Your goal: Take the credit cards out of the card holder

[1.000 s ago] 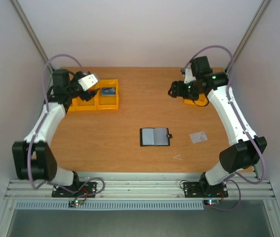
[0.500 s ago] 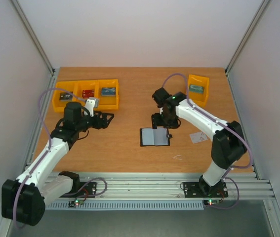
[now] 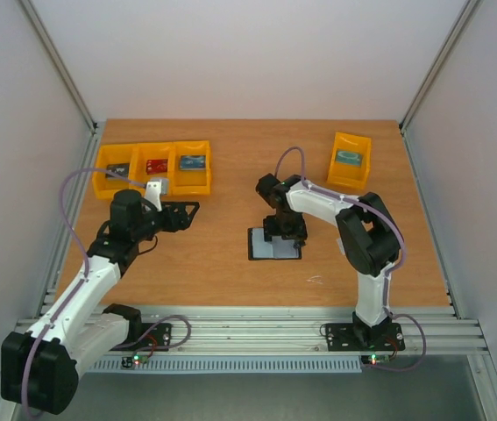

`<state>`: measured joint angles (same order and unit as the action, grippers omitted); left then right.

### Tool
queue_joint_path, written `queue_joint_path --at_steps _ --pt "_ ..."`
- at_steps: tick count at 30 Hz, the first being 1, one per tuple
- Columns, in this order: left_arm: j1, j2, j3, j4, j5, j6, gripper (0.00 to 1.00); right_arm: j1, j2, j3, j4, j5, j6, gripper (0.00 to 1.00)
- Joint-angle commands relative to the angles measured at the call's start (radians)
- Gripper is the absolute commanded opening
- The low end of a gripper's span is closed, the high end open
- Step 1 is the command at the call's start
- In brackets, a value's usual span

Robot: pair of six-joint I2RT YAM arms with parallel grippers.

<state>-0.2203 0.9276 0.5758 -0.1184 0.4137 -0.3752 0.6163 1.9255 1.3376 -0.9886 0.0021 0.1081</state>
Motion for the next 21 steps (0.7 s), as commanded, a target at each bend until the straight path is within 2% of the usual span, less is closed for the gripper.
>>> queue_joint_path --at_steps 1,4,8,14,17,21 --pt "-0.004 -0.008 -0.010 0.076 -0.001 -0.020 0.87 0.003 0.059 -0.004 0.027 -0.039 0.002 0.74" --pt "-0.003 -0.012 -0.010 0.066 0.006 -0.005 0.86 0.003 0.054 -0.023 0.042 -0.055 0.003 0.64" --pt "-0.003 -0.007 -0.016 0.081 0.016 0.008 0.86 0.003 0.018 -0.045 0.049 -0.057 0.001 0.35" --pt "-0.004 0.004 -0.023 0.108 0.058 0.010 0.85 0.003 -0.004 -0.029 0.035 -0.061 -0.008 0.06" --pt "-0.012 0.014 -0.025 0.147 0.096 0.017 0.85 0.003 -0.026 -0.002 0.012 -0.064 -0.007 0.02" --pt "-0.042 0.029 -0.028 0.188 0.157 0.047 0.85 0.004 -0.066 0.043 -0.020 -0.057 -0.020 0.01"
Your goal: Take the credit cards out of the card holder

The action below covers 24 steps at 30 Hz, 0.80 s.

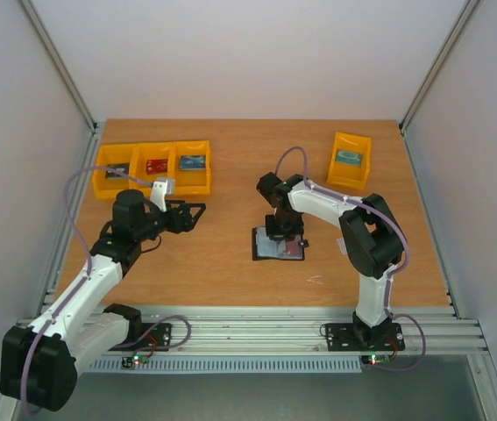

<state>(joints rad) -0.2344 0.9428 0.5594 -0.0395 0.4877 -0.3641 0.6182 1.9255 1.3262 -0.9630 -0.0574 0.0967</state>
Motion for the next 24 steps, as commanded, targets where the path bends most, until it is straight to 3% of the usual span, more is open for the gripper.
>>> queue_joint_path --at_steps 1,11,14,24 --pt "-0.041 0.018 -0.014 0.121 0.099 0.046 0.85 0.002 -0.075 0.066 -0.055 0.002 -0.012 0.01" --pt "-0.175 0.115 0.020 0.246 0.273 0.092 0.91 0.037 -0.231 0.223 -0.151 -0.016 -0.026 0.01" --pt "-0.214 0.153 0.055 0.291 0.265 0.059 0.99 0.072 -0.250 0.287 -0.187 0.007 -0.022 0.01" --pt "-0.264 0.241 0.151 0.344 0.205 -0.052 0.99 0.203 -0.238 0.522 -0.278 0.121 -0.034 0.01"
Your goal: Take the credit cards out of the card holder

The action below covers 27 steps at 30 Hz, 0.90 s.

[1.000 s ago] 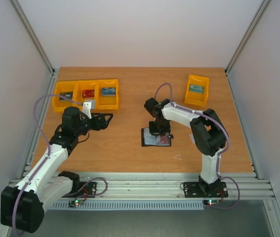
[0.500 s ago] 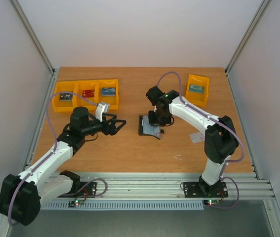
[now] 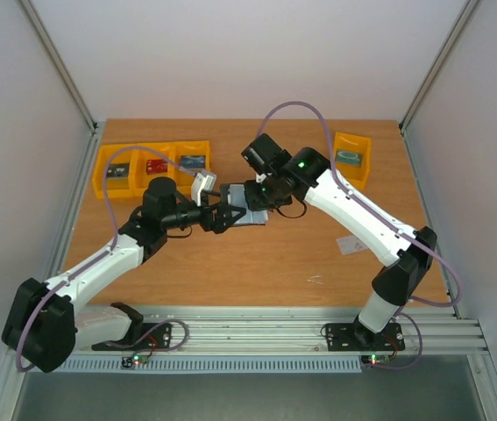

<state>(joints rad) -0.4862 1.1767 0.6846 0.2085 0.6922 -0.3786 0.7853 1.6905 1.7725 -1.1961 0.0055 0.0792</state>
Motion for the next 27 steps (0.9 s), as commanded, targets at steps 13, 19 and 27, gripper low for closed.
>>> queue_joint_path --at_steps 13,19,27 --pt "-0.015 -0.065 0.051 0.142 0.012 0.053 0.00 0.072 -0.079 0.142 -0.008 0.016 -0.164 0.31" --pt "-0.014 -0.156 0.102 0.211 -0.002 0.247 0.00 0.071 -0.214 0.166 0.001 0.024 -0.297 0.67" --pt "-0.014 -0.245 0.125 0.328 0.163 0.350 0.00 0.069 -0.416 0.155 0.046 -0.193 -0.518 0.86"
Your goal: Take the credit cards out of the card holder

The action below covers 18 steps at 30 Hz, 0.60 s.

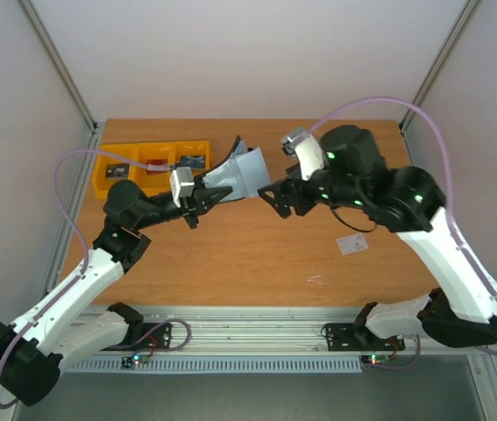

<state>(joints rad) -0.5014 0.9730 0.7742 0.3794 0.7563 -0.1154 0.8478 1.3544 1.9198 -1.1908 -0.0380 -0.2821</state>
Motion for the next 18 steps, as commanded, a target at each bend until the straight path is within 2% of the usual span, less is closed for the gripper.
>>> queue_joint_path --at_steps 1,6,10,18 --pt "0.001 -0.047 0.037 0.168 0.119 0.095 0.00 0.007 -0.102 -0.002 0.053 -0.177 -0.180 0.88" --pt "0.001 -0.068 0.062 0.207 0.214 0.104 0.00 -0.001 -0.178 -0.035 0.107 -0.183 -0.252 0.93" --pt "0.001 -0.081 0.078 0.224 0.234 0.112 0.00 -0.007 -0.198 -0.017 0.110 -0.190 -0.291 0.95" --pt "0.000 -0.109 0.094 0.230 0.280 0.103 0.00 -0.007 -0.157 0.029 0.102 -0.187 -0.333 0.99"
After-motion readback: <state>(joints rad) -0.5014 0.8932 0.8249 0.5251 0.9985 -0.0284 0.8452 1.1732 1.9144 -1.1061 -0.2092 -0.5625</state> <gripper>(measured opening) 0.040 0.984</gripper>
